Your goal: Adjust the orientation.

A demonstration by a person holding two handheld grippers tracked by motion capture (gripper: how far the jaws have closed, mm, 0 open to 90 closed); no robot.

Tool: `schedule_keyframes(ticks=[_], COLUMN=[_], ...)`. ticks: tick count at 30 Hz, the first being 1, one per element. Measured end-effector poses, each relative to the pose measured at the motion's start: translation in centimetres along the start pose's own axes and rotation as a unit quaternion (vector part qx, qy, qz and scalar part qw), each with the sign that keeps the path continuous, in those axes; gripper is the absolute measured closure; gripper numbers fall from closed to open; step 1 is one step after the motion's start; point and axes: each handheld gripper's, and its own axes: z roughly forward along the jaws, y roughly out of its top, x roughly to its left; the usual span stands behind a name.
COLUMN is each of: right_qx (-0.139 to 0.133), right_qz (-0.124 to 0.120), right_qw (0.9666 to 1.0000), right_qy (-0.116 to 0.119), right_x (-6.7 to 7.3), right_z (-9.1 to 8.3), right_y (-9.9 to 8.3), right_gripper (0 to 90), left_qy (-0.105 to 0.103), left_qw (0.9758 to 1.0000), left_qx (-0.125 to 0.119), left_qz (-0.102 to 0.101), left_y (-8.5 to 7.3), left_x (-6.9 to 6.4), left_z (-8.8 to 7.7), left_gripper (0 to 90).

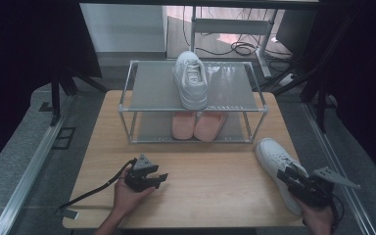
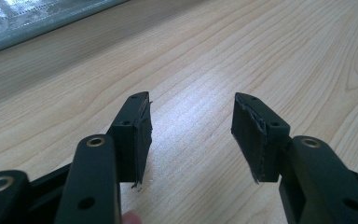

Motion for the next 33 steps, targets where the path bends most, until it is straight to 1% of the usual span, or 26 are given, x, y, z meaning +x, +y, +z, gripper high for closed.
schedule_keyframes(ticks=[5, 8, 10, 13, 18, 24, 29, 33], right_qx=[-0.002, -0.004, -0.004, 0.0, 0.006, 0.027, 0.036, 0.042], right_qz=[0.009, 0.016, 0.019, 0.015, 0.014, 0.013, 0.006, 0.004], right_qw=[0.9998, 0.9996, 0.9995, 0.9992, 0.9987, 0.998, 0.998, 0.9979], right_qy=[-0.017, -0.022, -0.027, -0.038, -0.048, -0.055, -0.052, -0.049], right_x=[-0.8, -1.4, -1.5, -1.5, -1.7, -1.8, -1.6, -1.5], right_z=[-0.8, -1.1, -1.1, -1.2, -1.5, -1.5, -1.4, -1.3], right_y=[-0.5, -0.7, -0.7, -0.6, -0.8, -1.1, -1.0, -1.0], right_gripper=[59.1, 59.9, 59.8, 59.4, 58.6, 60.5, 63.6, 64.2], left_qy=[0.0, -0.001, -0.001, 0.0, 0.0, 0.0, 0.0, 0.0], left_qw=[1.0, 1.0, 1.0, 1.0, 1.0, 1.0, 1.0, 1.0], left_qx=[0.0, -0.001, 0.0, 0.0, 0.001, 0.0, 0.001, 0.001], left_qz=[0.002, 0.001, 0.001, 0.002, 0.001, 0.002, 0.002, 0.002], left_y=[0.0, 0.0, 0.0, 0.0, -0.1, -0.1, -0.1, -0.1], left_x=[0.0, 0.0, 0.0, 0.0, 0.0, 0.0, 0.0, 0.0], left_z=[0.0, 0.0, 0.0, 0.0, 0.1, 0.0, 0.1, 0.1], left_gripper=[48.4, 48.4, 48.4, 48.4, 48.4, 48.4, 48.4, 48.4])
